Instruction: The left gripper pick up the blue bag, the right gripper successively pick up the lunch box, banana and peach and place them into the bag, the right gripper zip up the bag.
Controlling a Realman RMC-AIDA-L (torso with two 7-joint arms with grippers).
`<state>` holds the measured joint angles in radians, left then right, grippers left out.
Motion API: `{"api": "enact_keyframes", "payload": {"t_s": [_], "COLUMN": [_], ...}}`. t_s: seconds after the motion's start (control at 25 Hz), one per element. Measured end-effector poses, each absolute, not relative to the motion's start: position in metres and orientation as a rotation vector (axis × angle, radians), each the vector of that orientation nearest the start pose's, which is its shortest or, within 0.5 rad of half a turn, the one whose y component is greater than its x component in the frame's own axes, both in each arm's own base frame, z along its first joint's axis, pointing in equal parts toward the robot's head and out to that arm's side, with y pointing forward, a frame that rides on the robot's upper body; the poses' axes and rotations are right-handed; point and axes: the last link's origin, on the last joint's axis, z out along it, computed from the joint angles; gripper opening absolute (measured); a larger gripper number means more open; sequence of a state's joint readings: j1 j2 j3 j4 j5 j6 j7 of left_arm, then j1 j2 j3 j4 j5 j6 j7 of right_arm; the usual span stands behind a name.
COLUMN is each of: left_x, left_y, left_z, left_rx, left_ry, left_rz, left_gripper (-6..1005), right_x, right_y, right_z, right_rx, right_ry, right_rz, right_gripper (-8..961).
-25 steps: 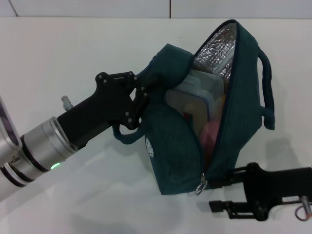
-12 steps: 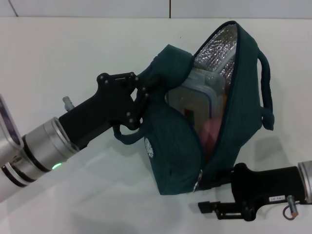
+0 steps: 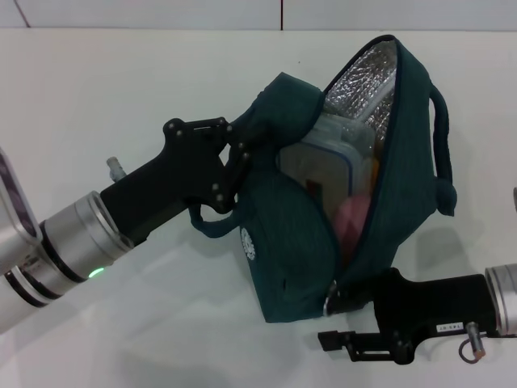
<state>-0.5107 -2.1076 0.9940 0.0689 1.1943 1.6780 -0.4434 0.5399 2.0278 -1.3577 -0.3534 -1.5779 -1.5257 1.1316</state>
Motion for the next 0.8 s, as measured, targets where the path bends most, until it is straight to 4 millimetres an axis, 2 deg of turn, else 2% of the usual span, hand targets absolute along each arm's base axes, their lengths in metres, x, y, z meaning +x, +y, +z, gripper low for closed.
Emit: {"api": "enact_keyframes", "payload": {"t_s": [0.36,0.72,0.8], "left_x": [-0.236,-0.237,-0.238], "left_y": [0.282,0.282,0.282], "left_z": [-0.054,-0.053,-0.053], "left_rx": [-2.271,-2.261,-2.257], "left_ry": [-0.099,-0.094,-0.089], "left_rz": [-1.230,-1.226,-1.220], "left_gripper": [45,45,45], "right_x": [0.245,0.242,0.241], "right_y": [0.268,0.266,0.267], "right_z": [-0.088,-0.087,-0.086], "right_rx": [-3.151,-3.141,-3.138], "right_ry": [0.371,0.321,0.306], "right_rz": [0.701,0.751,0.753], "right_gripper": [475,469,383]}}
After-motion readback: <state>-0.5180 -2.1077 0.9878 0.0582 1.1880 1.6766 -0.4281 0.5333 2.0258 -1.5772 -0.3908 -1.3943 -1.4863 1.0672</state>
